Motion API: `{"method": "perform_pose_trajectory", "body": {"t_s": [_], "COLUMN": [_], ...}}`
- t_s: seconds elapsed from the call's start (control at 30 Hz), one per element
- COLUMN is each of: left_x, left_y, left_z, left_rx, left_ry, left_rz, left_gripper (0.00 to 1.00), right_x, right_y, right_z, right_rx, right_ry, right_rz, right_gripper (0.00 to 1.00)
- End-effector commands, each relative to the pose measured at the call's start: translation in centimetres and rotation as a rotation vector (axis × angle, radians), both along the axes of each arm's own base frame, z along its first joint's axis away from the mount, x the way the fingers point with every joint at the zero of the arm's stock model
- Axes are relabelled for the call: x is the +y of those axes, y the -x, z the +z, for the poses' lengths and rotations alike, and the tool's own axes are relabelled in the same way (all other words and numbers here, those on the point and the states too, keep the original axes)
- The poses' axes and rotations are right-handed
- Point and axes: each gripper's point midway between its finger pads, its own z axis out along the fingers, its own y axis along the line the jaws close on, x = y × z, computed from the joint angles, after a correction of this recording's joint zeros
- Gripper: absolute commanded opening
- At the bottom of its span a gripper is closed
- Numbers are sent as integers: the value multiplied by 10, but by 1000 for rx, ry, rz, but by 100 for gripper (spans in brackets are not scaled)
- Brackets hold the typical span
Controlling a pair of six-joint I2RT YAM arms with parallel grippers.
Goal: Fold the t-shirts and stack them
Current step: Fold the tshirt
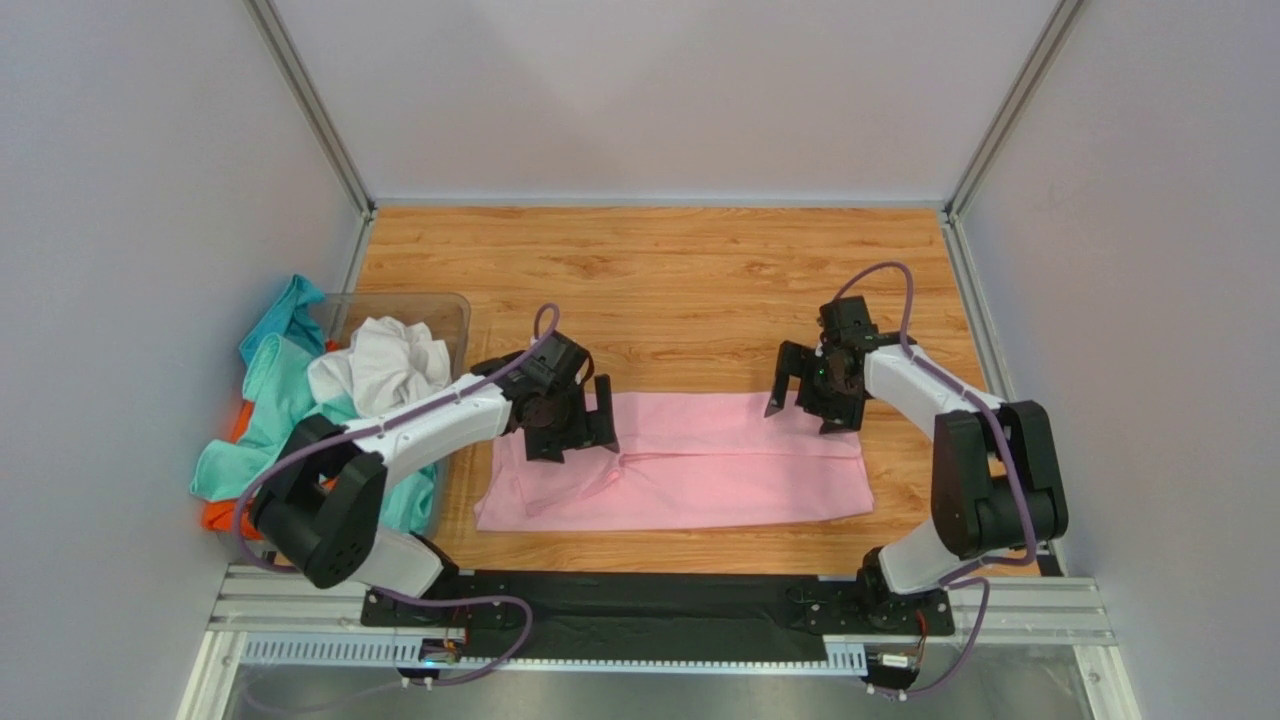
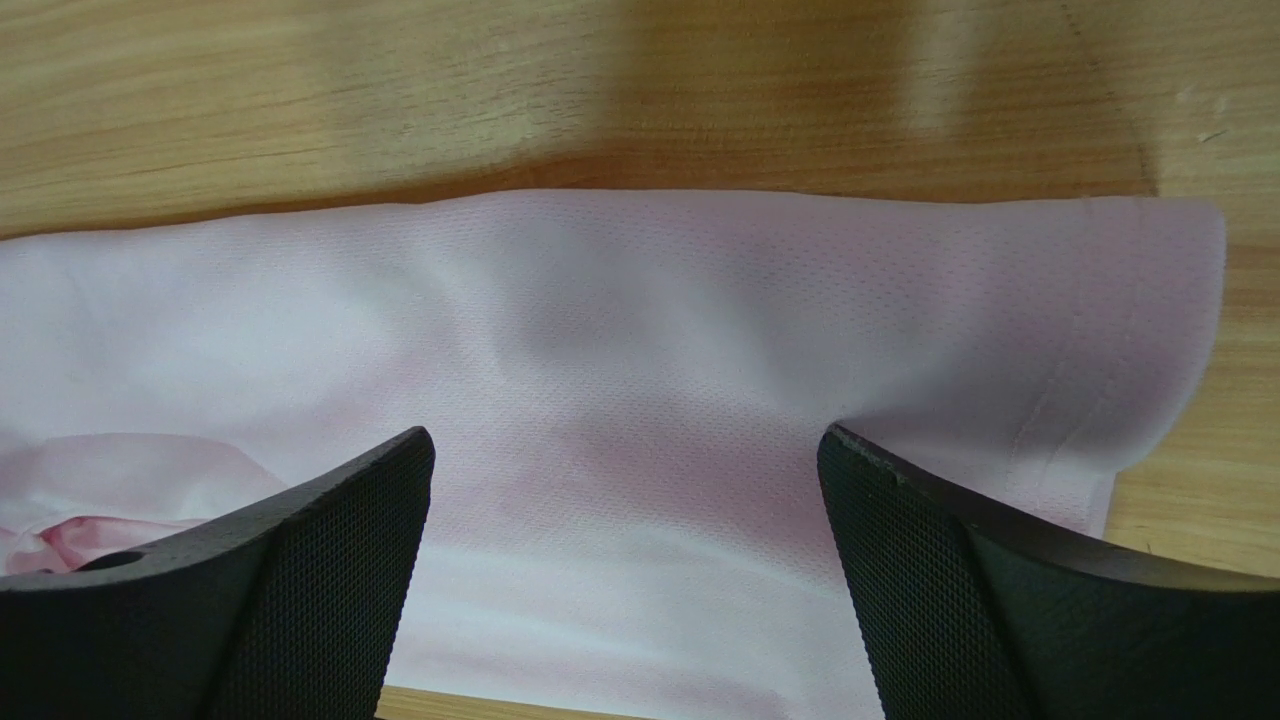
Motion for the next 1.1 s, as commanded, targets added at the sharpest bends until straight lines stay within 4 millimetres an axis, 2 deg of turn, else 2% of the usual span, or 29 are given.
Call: {"method": "perform_pose_trajectory", "body": {"t_s": [0.0, 0.07, 0.13, 0.17, 0.2, 0.23, 0.27, 0.3, 0.33, 0.37, 0.4, 0.43, 0.47, 0.53, 0.57, 0.6, 0.7, 0.73, 0.77, 0.9, 0.93, 0.97, 1.07], "left_x": [-12, -14, -8, -13, -14, -16, -27, -30, -32, -44, -48, -54, -69, -82, -98, -104, -128, -139, -143, -170, -179, -182, -195], "left_y": [-15, -28, -36, -48, -52, -56, -73, -78, -85, -105, -110, -114, -133, -143, -162, -165, -192, -209, -214, -233, -246, -251, -261], "left_z": [-13, -14, -29, -24, -34, -36, -26, -39, -41, -31, -48, -50, -54, -56, -42, -54, -53, -40, -57, -66, -54, -59, -49], "left_rx": [46, 48, 72, 59, 78, 89, 61, 87, 84, 45, 80, 102, 103, 126, 93, 117, 82, 39, 56, 71, 33, 41, 51], "left_ry": [22, 13, -58, -55, -81, -87, -67, -91, -107, -85, -105, -104, -93, -79, -34, -33, 20, 55, 51, 135, 170, 185, 311], "left_rz": [11, 18, 30, 33, 24, 22, 12, 0, 3, 4, -4, -17, -21, -32, -33, -40, -32, -32, -33, -32, -28, -6, 15], "left_gripper": [100, 100, 100, 100, 100, 100, 100, 100, 100, 100, 100, 100, 100, 100, 100, 100, 100, 100, 100, 100, 100, 100, 100], "right_x": [2, -3, -7, -6, -4, -2, 1, 8, 13, 18, 27, 31, 36, 49, 54, 62, 81, 88, 98, 124, 128, 135, 151], "right_y": [-11, -3, 9, 13, 19, 24, 36, 44, 51, 67, 74, 82, 92, 111, 118, 131, 155, 162, 171, 189, 191, 197, 202], "right_z": [-5, -11, -18, -15, -16, -16, -18, -20, -20, -28, -23, -24, -24, -21, -19, -20, -14, -12, -10, -7, -9, -6, 4], "right_rx": [-19, -4, 19, 11, 19, 20, 30, 37, 43, 67, 49, 54, 72, 64, 66, 79, 89, 94, 100, 113, 118, 115, 92], "right_ry": [17, 42, 56, 52, 49, 46, 38, 31, 12, -5, -18, -28, -43, -70, -89, -93, -130, -153, -171, -202, -193, -191, -182], "right_rz": [-25, -40, -58, -58, -55, -51, -43, -20, -10, 3, 33, 39, 36, 83, 85, 127, 186, 209, 245, 342, 358, 398, 471], "right_gripper": [100, 100, 100, 100, 100, 100, 100, 100, 100, 100, 100, 100, 100, 100, 100, 100, 100, 100, 100, 100, 100, 100, 100]}}
